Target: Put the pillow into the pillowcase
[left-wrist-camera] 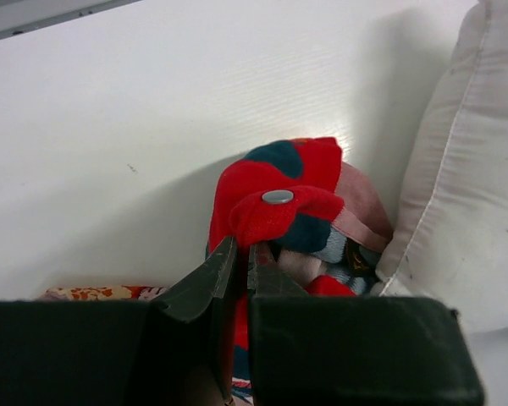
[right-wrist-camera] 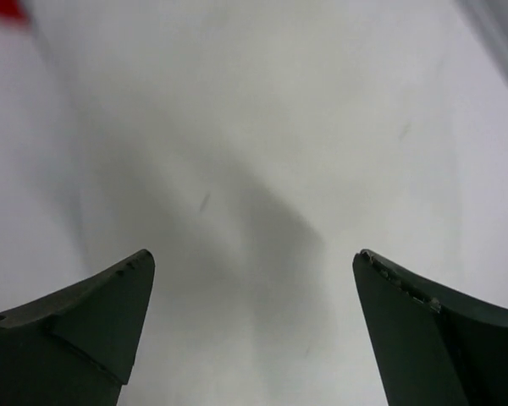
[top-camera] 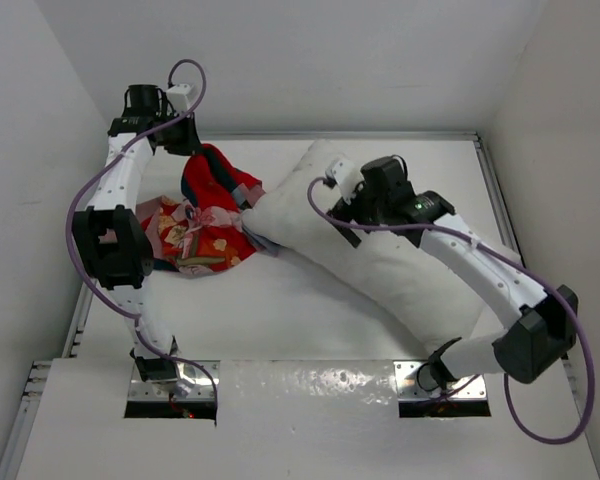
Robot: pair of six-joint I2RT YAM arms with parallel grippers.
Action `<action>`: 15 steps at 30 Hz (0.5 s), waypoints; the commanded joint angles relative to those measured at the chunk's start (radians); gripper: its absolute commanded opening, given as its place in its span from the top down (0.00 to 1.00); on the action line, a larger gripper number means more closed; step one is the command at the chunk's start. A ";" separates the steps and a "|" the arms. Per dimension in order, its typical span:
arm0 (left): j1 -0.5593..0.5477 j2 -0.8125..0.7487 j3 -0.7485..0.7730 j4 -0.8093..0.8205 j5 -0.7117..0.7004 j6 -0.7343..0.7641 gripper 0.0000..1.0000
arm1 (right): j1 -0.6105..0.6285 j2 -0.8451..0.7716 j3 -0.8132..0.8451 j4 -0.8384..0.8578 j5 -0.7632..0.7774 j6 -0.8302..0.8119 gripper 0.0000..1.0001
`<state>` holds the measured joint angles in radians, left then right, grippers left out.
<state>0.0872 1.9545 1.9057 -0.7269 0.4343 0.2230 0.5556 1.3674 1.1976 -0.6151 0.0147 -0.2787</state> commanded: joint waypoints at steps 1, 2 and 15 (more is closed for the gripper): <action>0.003 -0.019 0.007 0.021 0.069 -0.002 1.00 | -0.054 0.158 0.138 0.417 0.031 0.178 0.01; 0.002 -0.029 0.000 0.020 0.069 -0.001 1.00 | -0.069 0.221 0.199 0.446 0.028 0.272 0.01; -0.007 -0.066 -0.066 0.001 0.055 0.010 1.00 | -0.210 0.779 0.669 0.353 -0.125 0.728 0.01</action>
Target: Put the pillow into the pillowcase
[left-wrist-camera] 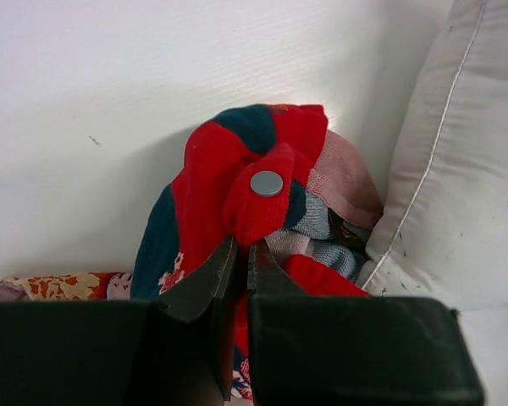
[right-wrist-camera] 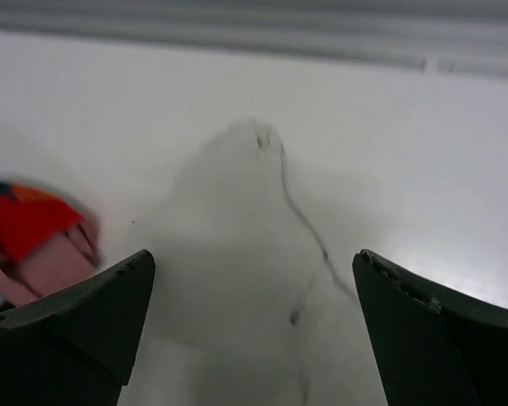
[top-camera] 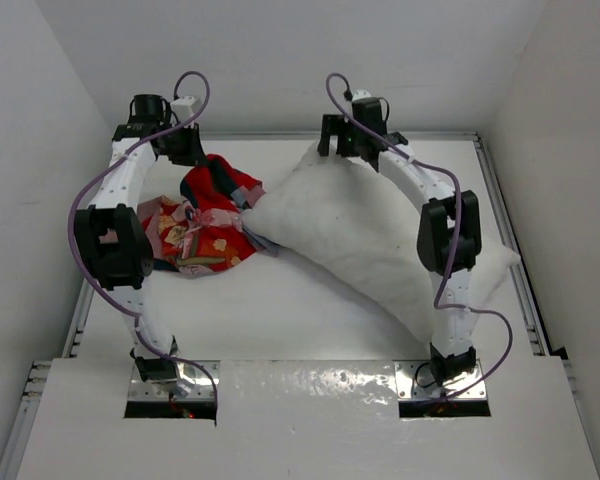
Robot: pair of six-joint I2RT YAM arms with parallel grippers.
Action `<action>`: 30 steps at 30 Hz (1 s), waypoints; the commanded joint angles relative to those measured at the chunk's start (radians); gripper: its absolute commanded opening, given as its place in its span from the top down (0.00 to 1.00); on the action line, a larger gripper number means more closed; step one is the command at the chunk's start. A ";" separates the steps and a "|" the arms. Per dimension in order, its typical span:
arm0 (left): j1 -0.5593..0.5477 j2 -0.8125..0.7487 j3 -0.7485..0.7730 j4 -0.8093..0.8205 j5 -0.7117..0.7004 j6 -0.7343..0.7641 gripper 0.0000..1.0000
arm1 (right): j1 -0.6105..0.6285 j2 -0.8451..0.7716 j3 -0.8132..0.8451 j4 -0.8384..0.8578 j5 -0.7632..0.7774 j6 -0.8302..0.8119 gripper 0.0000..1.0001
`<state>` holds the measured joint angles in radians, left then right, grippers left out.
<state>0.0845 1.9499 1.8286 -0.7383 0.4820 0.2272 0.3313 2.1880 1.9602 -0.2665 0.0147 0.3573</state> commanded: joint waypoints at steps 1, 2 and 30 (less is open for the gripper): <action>-0.005 -0.057 0.017 0.008 0.009 0.006 1.00 | 0.012 -0.059 -0.145 0.042 -0.156 0.094 0.02; -0.005 -0.054 0.020 0.007 0.009 0.008 1.00 | 0.011 -0.085 -0.220 0.061 -0.174 0.097 0.04; -0.141 -0.140 0.100 -0.298 0.544 0.359 1.00 | 0.229 -0.245 -0.311 0.217 -0.950 -0.021 1.00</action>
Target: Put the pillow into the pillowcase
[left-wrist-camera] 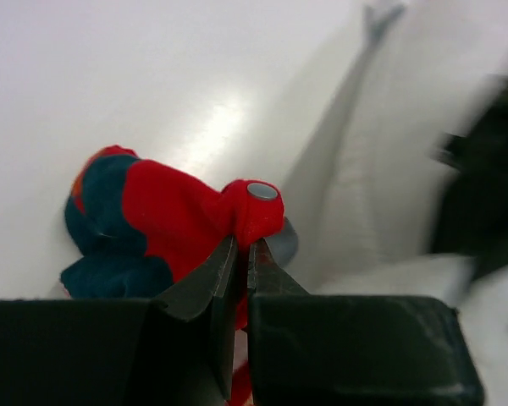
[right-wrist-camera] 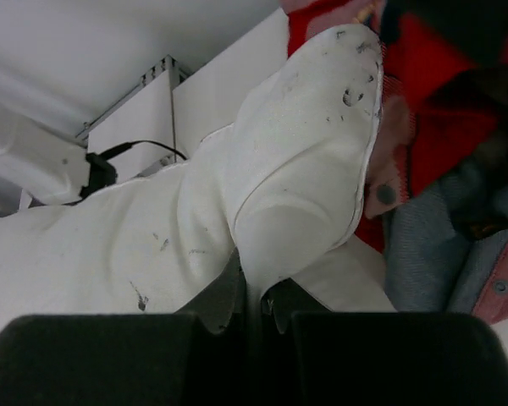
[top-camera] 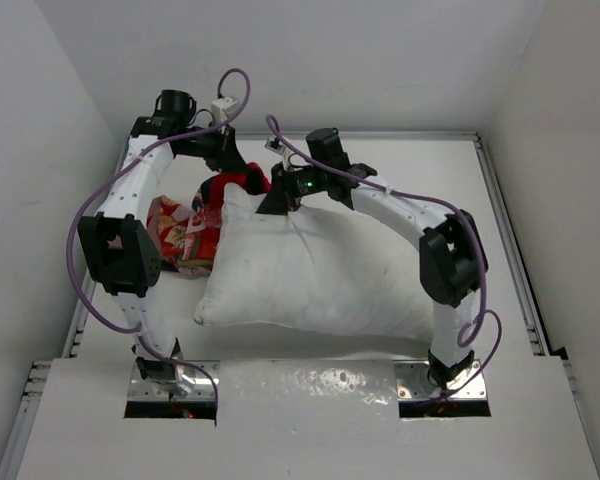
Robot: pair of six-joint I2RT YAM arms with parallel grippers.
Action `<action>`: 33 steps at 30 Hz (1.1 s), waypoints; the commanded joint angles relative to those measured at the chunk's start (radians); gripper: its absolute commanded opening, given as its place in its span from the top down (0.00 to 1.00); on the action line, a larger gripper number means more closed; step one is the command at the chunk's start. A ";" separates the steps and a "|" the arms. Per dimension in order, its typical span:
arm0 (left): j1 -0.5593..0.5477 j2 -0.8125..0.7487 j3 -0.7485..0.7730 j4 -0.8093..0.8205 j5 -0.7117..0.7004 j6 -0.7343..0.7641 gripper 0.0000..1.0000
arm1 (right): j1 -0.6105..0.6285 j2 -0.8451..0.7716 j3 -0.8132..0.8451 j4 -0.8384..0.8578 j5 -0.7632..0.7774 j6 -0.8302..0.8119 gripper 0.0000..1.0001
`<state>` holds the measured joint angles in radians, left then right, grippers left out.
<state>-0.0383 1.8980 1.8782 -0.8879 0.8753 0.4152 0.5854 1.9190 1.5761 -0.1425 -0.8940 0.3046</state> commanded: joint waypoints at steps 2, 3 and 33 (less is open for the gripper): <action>-0.021 -0.108 0.044 -0.195 0.143 0.224 1.00 | -0.022 0.060 0.102 0.110 -0.040 0.042 1.00; -0.021 -0.114 0.032 -0.200 0.136 0.231 1.00 | -0.022 0.070 0.108 0.112 -0.034 0.047 1.00; -0.029 -0.146 0.007 -0.183 -0.215 0.378 1.00 | -0.148 -0.022 0.064 0.060 0.191 -0.076 1.00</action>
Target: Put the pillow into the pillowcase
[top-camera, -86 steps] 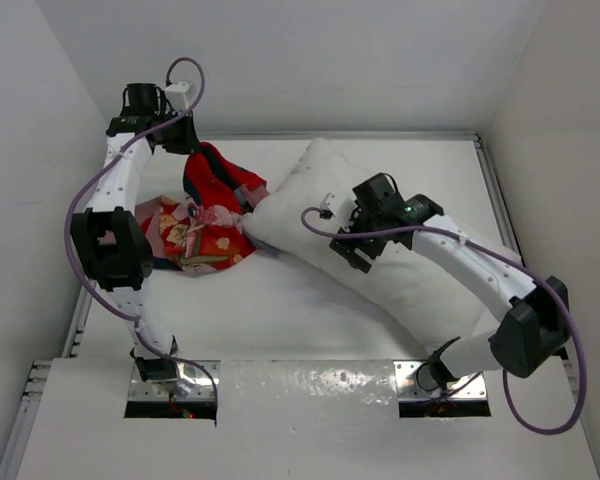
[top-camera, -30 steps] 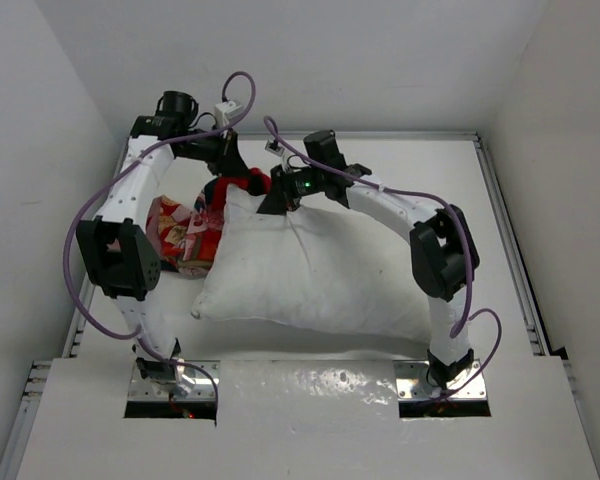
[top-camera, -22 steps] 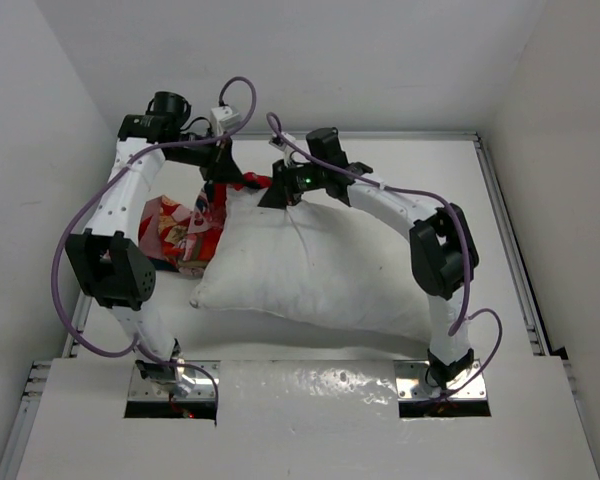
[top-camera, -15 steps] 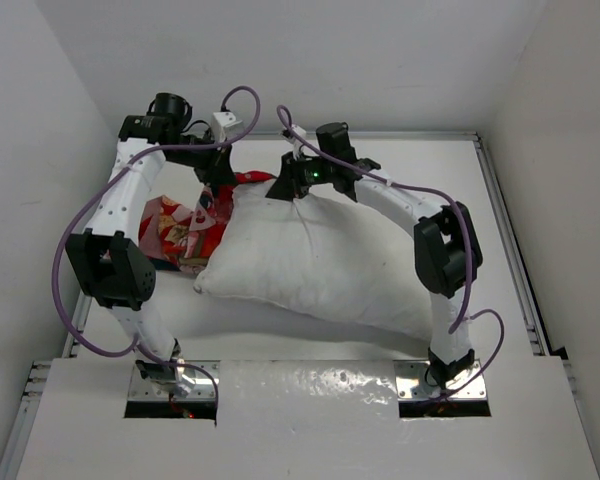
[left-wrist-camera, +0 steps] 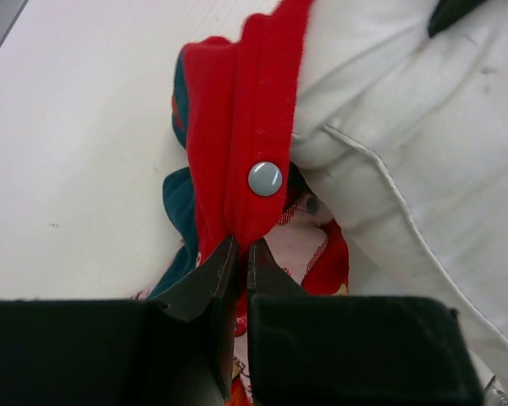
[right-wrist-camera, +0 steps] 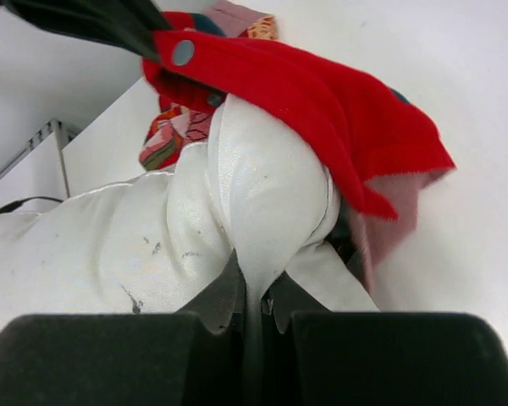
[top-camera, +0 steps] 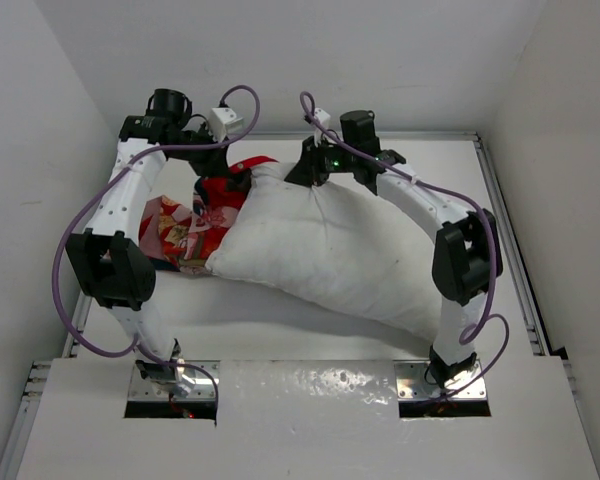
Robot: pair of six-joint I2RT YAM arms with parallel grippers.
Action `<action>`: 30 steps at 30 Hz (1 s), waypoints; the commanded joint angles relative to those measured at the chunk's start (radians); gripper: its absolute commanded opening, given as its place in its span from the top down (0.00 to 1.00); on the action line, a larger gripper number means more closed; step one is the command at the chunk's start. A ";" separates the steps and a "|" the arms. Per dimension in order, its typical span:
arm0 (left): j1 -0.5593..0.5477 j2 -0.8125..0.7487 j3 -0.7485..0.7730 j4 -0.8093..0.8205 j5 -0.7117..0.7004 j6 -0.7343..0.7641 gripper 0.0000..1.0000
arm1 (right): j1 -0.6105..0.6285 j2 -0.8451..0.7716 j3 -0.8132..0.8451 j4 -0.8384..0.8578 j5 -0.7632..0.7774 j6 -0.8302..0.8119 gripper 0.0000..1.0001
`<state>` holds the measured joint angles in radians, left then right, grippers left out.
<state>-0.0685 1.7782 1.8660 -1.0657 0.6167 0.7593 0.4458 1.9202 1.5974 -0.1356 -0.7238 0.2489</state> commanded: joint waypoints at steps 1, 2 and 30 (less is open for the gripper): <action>-0.007 -0.029 0.018 -0.013 0.084 0.043 1.00 | -0.009 -0.012 0.044 0.069 0.036 -0.011 1.00; -0.010 -0.030 0.015 -0.017 0.084 0.049 1.00 | -0.009 -0.001 0.042 0.091 0.052 -0.001 1.00; -0.100 0.016 -0.150 0.429 -0.228 -0.422 0.54 | 0.026 -0.234 -0.161 0.129 0.461 -0.249 0.01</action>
<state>-0.1883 1.7889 1.6955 -0.7696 0.4808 0.4847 0.3866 1.9030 1.5322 -0.0887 -0.3069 0.1787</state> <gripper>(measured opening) 0.448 0.986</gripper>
